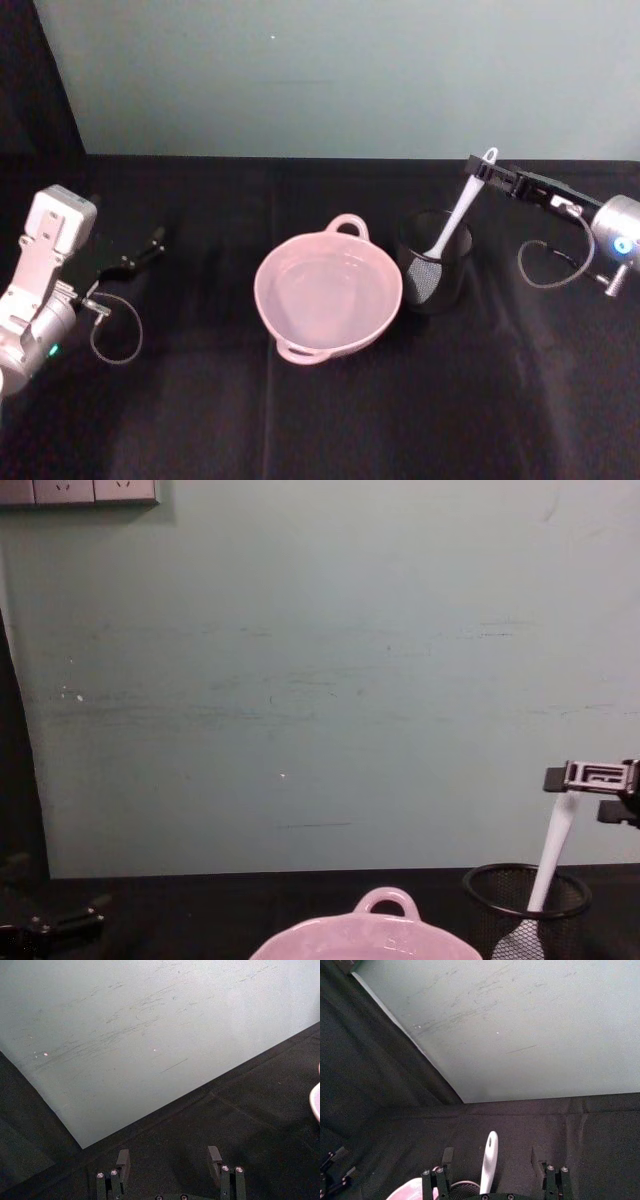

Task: Use the one hand to pick up the spoon and stir the clear water in the bowl.

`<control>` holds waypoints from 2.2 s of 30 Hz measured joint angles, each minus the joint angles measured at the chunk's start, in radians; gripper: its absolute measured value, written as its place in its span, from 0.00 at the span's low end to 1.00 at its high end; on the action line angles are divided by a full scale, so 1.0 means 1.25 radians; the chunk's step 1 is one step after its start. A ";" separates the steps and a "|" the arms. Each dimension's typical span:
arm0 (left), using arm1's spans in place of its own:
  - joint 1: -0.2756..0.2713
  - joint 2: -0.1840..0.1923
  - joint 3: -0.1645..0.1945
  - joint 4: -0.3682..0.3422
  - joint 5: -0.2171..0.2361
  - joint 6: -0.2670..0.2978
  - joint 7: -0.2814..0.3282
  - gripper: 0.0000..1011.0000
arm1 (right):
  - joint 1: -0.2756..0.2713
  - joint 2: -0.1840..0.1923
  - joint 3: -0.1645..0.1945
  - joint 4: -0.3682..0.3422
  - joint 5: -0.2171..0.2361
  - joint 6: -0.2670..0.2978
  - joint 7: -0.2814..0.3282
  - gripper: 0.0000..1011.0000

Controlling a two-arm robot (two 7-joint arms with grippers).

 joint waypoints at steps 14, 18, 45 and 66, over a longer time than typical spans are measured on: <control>0.000 0.000 0.000 0.000 0.000 0.000 0.000 1.00 | 0.043 -0.023 -0.045 0.064 -0.010 -0.037 0.001 0.99; 0.000 0.000 0.000 0.000 0.000 0.000 0.000 1.00 | 0.043 -0.023 -0.043 0.063 -0.010 -0.034 0.001 0.99; 0.000 0.000 0.000 0.000 0.000 0.000 0.000 1.00 | 0.042 -0.022 -0.040 0.060 -0.010 -0.028 0.001 0.31; 0.000 0.000 0.000 0.000 0.000 0.000 0.000 1.00 | 0.041 0.045 -0.081 -0.064 -0.075 -0.077 0.023 0.13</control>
